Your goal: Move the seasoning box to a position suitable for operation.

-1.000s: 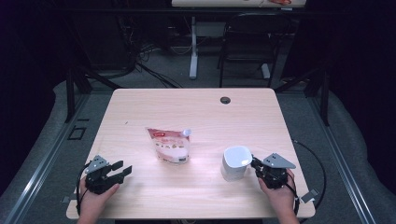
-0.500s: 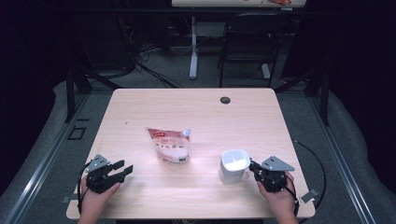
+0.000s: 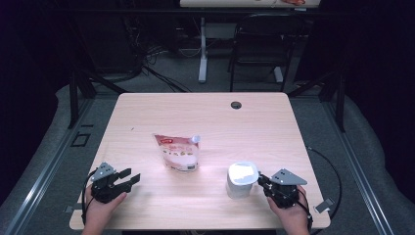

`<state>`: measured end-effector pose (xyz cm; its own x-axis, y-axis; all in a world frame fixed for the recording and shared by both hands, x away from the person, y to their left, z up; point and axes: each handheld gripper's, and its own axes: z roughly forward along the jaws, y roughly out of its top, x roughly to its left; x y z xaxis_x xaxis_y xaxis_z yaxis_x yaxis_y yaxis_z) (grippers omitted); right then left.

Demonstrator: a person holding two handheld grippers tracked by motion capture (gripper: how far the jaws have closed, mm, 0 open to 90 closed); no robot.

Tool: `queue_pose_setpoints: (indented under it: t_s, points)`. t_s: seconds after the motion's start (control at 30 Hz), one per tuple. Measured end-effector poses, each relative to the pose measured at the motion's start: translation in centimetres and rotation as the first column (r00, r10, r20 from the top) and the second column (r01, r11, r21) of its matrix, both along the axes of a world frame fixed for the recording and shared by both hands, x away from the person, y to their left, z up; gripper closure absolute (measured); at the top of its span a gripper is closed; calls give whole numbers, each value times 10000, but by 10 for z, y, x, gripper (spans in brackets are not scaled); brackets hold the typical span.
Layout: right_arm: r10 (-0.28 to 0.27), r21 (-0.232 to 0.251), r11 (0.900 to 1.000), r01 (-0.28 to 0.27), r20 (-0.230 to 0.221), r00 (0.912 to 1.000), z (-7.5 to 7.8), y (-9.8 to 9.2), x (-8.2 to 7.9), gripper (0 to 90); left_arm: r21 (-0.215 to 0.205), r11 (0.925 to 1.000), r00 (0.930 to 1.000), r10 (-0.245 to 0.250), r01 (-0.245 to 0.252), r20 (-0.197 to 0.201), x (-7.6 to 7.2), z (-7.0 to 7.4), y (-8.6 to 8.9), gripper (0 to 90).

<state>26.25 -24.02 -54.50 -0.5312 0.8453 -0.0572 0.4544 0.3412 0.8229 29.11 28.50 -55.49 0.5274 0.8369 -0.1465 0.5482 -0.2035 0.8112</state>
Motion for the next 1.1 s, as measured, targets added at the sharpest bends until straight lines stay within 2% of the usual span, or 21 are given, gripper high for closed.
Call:
queue_pose_setpoints:
  t_s: [0.13,0.27,0.53,0.83,0.87,1.1]
  points:
    - [24,292,9996,-23,-36,10000,0,-2,-2,829,29,10000,10000,25,-24,-44,0,0,1,512]
    - [130,205,9997,-129,-72,9999,1,-2,-4,828,41,9999,9999,94,-94,-52,-1,-1,2,512]
    - [187,421,9990,-175,-272,9995,1,-2,-7,824,-21,9999,9998,158,-158,-102,-1,-1,3,512]
    - [356,355,9988,-344,-338,9988,2,0,-11,814,-3,9999,9999,104,-104,-60,-2,0,4,510]
    - [375,370,9987,-363,-327,9988,2,1,-12,812,-31,10000,9996,37,-38,-262,-2,0,5,511]
    - [488,240,9985,-483,-245,9985,4,3,-17,769,-45,10000,9998,23,-24,-178,-2,0,4,513]
